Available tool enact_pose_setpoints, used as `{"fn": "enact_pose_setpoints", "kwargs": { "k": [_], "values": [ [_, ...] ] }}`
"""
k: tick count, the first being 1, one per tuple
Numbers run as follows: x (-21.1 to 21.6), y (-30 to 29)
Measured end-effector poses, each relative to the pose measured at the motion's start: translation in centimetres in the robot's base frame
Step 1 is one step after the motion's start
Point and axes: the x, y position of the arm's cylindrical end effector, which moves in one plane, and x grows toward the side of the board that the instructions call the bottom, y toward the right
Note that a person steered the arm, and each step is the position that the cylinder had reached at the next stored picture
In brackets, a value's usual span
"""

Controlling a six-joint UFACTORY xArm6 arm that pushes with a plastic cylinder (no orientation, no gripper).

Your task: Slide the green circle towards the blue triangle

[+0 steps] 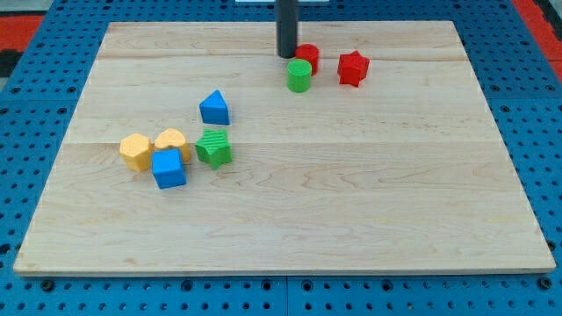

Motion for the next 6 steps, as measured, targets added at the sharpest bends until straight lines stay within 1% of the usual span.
{"fn": "enact_pose_setpoints", "kwargs": {
  "k": [2,3,4,5,6],
  "values": [
    [2.5,4.3],
    [2.9,5.3],
    [2.6,4.9],
    [3.4,3.9],
    [5.3,2.1]
  ]
}}
